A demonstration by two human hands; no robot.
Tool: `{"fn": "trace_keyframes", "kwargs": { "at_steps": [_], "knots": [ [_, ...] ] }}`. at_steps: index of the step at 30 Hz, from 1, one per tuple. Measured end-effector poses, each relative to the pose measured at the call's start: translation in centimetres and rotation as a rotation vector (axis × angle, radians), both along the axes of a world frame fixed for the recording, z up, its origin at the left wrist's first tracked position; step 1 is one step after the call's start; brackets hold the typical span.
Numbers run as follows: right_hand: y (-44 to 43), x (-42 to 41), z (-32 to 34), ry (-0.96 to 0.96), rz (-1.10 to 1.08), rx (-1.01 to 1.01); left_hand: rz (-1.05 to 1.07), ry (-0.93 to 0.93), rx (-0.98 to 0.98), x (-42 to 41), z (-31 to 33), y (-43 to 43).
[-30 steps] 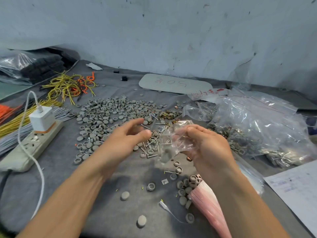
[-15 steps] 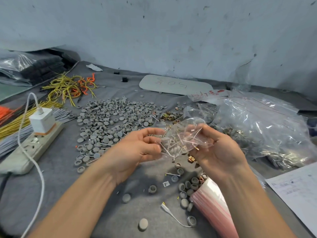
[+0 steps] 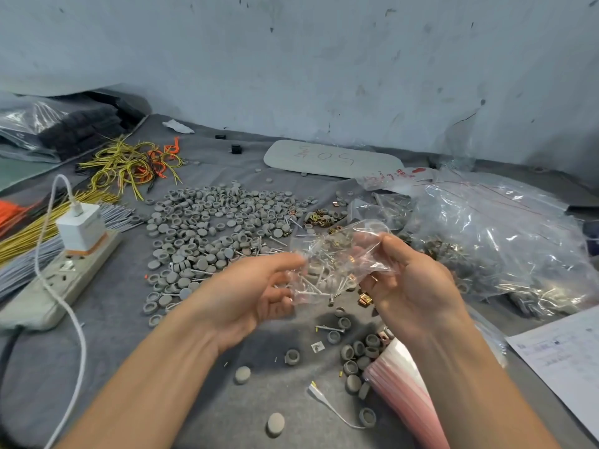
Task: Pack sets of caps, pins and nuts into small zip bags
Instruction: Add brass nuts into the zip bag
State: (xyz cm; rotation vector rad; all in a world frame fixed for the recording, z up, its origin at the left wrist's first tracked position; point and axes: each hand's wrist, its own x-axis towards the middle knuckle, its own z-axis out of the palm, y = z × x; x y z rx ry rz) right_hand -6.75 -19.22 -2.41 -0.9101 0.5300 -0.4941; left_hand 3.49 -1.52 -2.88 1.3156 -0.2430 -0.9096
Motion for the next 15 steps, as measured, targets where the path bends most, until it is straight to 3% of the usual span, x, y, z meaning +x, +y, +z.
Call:
{"fn": "trace_keyframes", "kwargs": {
  "at_steps": [4, 10, 15],
  "knots": [
    [0.03, 0.13, 0.14, -0.045, 0.032, -0.012, -0.154, -0.066, -0.037, -0.35, 0.17, 0.43],
    [-0.08, 0.21, 0.08, -0.047, 0.006, 0.006, -0.211, -0.14, -0.092, -0.36, 0.38, 0.35],
    [-0.75, -0.05, 0.01, -0.056, -0.031, 0.032, -0.139, -0.008, -0.169, -0.51, 0.7, 0.1]
  ]
}}
